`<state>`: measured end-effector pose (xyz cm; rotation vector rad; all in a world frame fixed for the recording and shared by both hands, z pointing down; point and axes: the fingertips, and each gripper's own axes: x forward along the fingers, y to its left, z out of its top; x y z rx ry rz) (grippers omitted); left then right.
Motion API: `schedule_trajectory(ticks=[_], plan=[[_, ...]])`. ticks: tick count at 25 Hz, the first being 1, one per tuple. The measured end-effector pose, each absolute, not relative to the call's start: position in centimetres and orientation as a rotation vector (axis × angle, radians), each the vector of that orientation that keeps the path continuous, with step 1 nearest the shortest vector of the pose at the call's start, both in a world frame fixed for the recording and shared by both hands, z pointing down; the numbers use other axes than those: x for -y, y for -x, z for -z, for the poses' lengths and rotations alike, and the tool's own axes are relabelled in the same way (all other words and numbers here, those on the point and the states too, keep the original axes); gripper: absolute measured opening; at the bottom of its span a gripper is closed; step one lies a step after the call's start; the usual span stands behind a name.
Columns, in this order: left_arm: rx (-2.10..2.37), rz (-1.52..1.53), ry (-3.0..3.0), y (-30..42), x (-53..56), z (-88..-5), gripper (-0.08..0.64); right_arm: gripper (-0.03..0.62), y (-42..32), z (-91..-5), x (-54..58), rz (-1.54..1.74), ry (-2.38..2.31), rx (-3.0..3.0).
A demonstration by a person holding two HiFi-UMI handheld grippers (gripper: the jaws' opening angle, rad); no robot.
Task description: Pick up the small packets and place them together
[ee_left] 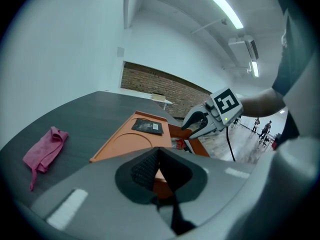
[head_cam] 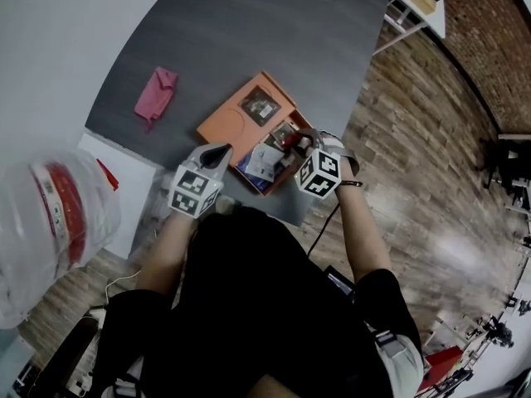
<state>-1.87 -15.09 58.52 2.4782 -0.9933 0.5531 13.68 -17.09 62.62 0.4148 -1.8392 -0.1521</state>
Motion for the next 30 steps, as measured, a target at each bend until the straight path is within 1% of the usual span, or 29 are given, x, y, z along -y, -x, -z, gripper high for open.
schedule_trajectory(ticks=[3, 8, 13, 16, 18, 22, 30], plan=[[1.011, -0.546, -2.468, 2.0, 15.2, -58.6, 0.0, 0.115, -13.9, -63.5, 16.8, 0.195, -0.258, 1.807], [1.047, -0.539, -2.439, 2.5, 15.2, -58.6, 0.0, 0.11, -13.9, -65.1, 16.1, 0.25, -0.065, 1.746], [1.066, -0.542, -2.411, 3.0, 14.8, -58.7, 0.0, 0.083, -13.0, -65.9, 15.7, 0.247, 0.038, 1.741], [1.08, -0.514, -2.391, 3.0, 14.5, -58.5, 0.0, 0.036, -13.2, -66.5, 16.0, 0.254, 0.076, 1.72], [1.089, -0.511, -2.381, 3.3, 14.2, -58.6, 0.0, 0.021, -13.2, -67.0, 16.0, 0.243, 0.093, 1.707], [1.091, -0.528, -2.378, 3.6, 14.1, -58.6, 0.0, 0.014, -12.7, -66.7, 15.8, 0.221, 0.099, 1.73], [1.055, -0.541, -2.415, 2.7, 14.5, -58.1, 0.0, 0.01, -11.1, -63.7, 14.5, 0.18, 0.0, 1.88]])
